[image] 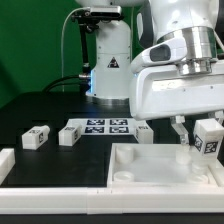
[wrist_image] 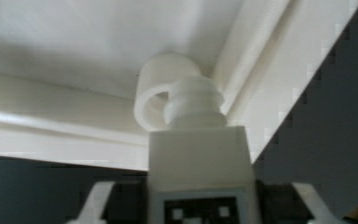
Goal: Assemble one leg
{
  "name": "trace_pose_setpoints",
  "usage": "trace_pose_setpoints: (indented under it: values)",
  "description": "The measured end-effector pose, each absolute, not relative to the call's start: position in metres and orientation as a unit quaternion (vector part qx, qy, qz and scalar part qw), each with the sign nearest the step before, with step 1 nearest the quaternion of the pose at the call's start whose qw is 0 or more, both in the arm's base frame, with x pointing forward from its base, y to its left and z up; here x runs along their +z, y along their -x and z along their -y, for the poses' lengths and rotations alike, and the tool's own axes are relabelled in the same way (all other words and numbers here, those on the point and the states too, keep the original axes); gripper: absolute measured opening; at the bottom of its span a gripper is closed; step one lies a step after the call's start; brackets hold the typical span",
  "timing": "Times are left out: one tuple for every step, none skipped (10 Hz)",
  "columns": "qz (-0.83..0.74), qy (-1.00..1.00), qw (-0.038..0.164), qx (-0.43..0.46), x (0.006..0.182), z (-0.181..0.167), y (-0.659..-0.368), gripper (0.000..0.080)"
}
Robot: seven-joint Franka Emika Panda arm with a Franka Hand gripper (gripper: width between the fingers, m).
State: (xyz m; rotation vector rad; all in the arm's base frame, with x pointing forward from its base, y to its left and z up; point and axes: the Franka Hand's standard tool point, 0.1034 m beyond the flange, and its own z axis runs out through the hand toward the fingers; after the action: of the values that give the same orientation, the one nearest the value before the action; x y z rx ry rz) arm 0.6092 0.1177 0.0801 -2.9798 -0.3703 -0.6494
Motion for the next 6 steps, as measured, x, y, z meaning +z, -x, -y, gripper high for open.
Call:
trace_pose_setpoints:
  values:
    - [0.120, 0.969, 0.034, -0.212, 0.080, -0.115, -0.611, 0.0288]
    - [0.119, 0.969, 0.033, -0.212, 0.077, -0.113, -0.612, 0.0288]
    - [0.117, 0.969, 0.032, -0.217, 0.076, -0.112, -0.613, 0.0288]
    - [0.115, 0.966, 0.031, -0.228, 0.073, -0.110, -0.615, 0.0288]
    - [0.112, 0.966, 0.030, -0.230, 0.066, -0.107, -0.614, 0.0288]
    - [0.112, 0.966, 0.030, -0.231, 0.065, -0.106, -0.614, 0.0288]
